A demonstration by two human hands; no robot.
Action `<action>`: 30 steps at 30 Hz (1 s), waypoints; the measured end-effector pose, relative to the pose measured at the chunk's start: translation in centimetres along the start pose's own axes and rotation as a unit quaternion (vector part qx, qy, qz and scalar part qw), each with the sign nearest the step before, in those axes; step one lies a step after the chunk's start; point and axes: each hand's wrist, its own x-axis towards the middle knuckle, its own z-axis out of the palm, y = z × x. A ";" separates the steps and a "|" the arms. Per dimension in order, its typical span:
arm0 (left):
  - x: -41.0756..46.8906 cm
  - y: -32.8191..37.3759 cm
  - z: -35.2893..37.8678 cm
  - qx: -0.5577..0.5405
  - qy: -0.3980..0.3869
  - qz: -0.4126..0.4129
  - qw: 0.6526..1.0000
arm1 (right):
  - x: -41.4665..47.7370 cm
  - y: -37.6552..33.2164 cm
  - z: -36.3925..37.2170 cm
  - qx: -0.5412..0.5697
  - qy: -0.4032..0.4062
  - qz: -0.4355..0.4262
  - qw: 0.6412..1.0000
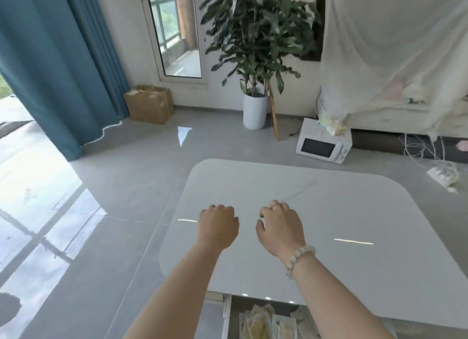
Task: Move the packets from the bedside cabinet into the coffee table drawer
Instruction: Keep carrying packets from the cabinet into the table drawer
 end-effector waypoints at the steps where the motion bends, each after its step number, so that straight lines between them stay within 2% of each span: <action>1: -0.5 -0.4 -1.3 0.001 0.013 -0.014 1.000 | -0.2 -0.8 -1.1 0.002 0.011 -0.011 1.000; 6: -4.5 -2.0 -5.3 0.005 0.064 -0.068 0.996 | -2.0 -4.0 -4.5 0.010 0.047 -0.067 0.997; 14: -12.0 -6.0 -8.4 0.015 0.088 -0.175 0.981 | -4.2 -10.7 -6.5 0.007 0.035 -0.182 0.983; 22: -20.6 -14.0 -11.8 0.005 0.069 -0.305 0.950 | -7.4 -22.2 -7.7 -0.012 0.001 -0.299 0.954; 30: -32.6 -24.4 -13.1 0.008 0.095 -0.427 0.899 | -13.9 -37.1 -6.4 -0.016 -0.006 -0.418 0.908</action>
